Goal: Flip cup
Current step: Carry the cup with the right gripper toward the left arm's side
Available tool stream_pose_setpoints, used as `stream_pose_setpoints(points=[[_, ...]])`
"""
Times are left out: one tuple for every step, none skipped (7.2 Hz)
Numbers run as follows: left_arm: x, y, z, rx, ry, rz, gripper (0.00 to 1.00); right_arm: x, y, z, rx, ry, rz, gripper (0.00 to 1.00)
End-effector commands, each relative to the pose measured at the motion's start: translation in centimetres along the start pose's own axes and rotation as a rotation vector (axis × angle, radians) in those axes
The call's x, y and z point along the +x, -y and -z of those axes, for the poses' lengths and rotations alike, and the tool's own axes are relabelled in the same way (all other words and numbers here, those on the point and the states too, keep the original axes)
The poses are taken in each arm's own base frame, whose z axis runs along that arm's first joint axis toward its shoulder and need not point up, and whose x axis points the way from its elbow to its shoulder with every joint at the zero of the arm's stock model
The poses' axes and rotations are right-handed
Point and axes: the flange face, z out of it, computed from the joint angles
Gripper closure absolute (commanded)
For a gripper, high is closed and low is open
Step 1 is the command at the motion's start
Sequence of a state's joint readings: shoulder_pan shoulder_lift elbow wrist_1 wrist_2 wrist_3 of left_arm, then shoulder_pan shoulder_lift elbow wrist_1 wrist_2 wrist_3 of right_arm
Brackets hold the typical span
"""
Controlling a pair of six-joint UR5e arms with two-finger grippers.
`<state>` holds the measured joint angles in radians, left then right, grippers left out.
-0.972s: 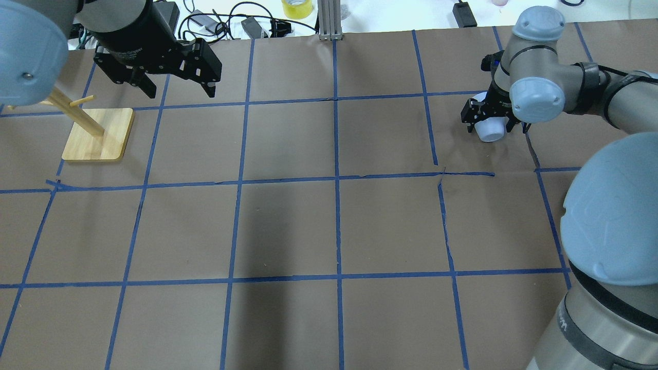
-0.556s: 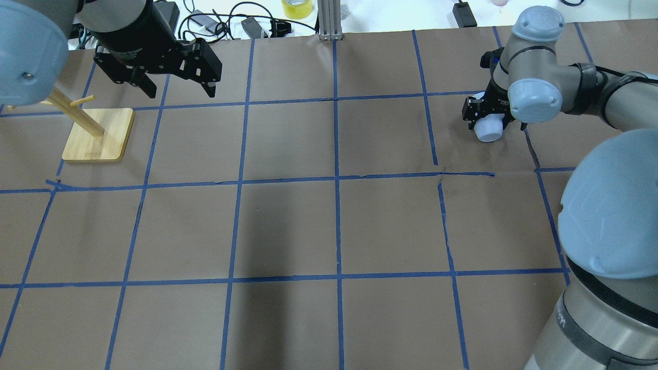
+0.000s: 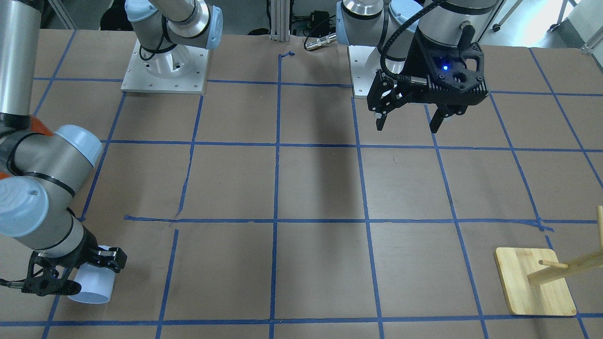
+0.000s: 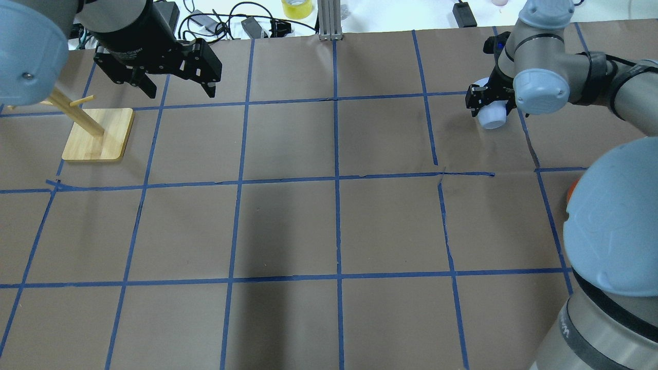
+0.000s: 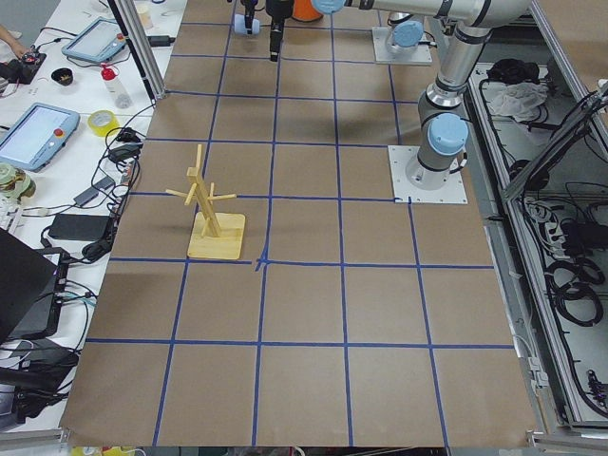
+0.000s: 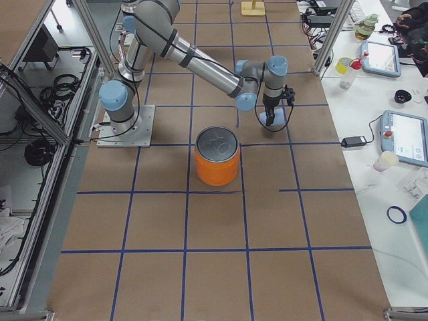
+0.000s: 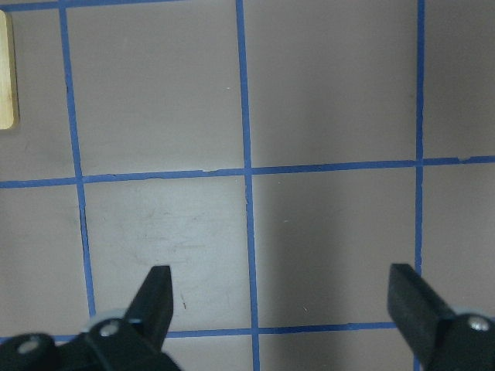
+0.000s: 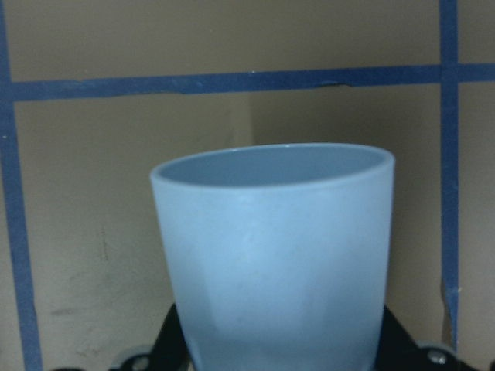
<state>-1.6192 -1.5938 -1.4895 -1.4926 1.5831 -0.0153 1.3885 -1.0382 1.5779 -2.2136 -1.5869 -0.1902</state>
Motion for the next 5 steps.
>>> stream_pose_setpoints(points=[[0.0,0.0,0.0,0.0,0.0,0.001,0.0,-5.5,-0.2,2.7,0.057,0.064,0.221,0.67],[0.0,0.0,0.0,0.0,0.0,-0.001,0.0,-11.8,-1.0,3.6,0.069,0.072,0.331,0.67],[0.0,0.0,0.0,0.0,0.0,0.001,0.0,-17.0,-1.7,3.8,0.106,0.078,0.413,0.67],[0.0,0.0,0.0,0.0,-0.002,-0.001,0.0,-19.2,-2.2,4.1,0.127,0.079,0.511,0.67],[0.0,0.0,0.0,0.0,-0.002,0.001,0.0,-21.2,-2.6,3.9,0.15,0.103,0.655,0.67]])
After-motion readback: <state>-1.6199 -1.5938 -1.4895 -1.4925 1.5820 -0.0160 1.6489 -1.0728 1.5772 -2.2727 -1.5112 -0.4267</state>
